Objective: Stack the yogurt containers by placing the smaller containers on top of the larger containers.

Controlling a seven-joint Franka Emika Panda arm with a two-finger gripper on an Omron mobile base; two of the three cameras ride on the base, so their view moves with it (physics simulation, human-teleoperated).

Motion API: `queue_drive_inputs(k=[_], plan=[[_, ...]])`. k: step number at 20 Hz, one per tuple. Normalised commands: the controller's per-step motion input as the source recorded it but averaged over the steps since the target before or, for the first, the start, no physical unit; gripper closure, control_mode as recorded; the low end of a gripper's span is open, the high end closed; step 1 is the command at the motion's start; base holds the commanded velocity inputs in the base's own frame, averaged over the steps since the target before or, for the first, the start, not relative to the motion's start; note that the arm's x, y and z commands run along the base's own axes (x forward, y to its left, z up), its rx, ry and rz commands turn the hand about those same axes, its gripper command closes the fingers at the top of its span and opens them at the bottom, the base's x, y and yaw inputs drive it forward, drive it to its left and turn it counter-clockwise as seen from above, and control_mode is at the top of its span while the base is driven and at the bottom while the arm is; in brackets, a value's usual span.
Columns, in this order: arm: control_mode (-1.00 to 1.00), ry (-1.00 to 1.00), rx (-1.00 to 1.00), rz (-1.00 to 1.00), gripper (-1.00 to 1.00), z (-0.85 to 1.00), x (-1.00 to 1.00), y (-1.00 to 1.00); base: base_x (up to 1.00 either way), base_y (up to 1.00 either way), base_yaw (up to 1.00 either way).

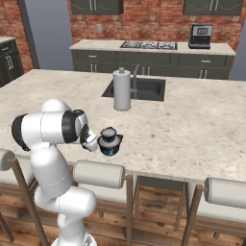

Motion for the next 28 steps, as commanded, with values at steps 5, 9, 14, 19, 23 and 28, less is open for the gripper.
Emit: queue_drive_inputs(k=[5,9,14,19,23,28], plan=[[-1.0,0.0,-0.04,0.05,-1.0,-0.12,0.25,0.0,0.0,0.0,0.0],[-1.0,0.0,-0.05,0.05,-1.0,-0.13,0.21,0.0,0.0,0.0,0.0],[-1.0,0.0,-0.02,0.04,1.0,-0.14,0.04,0.0,0.0,0.0,0.0],[-1.0,0.0,-0.01,0.04,1.0,-0.16,0.01,0.0,0.0,0.0,0.0],[-1.0,0.0,0.0,0.05,1.0,-0.1,0.0,-0.02,0.0,0.0,0.0],[-1.0,-0.03,0.0,0.01,1.0,0.04,-0.15,0.0,0.0,0.0,0.0]])
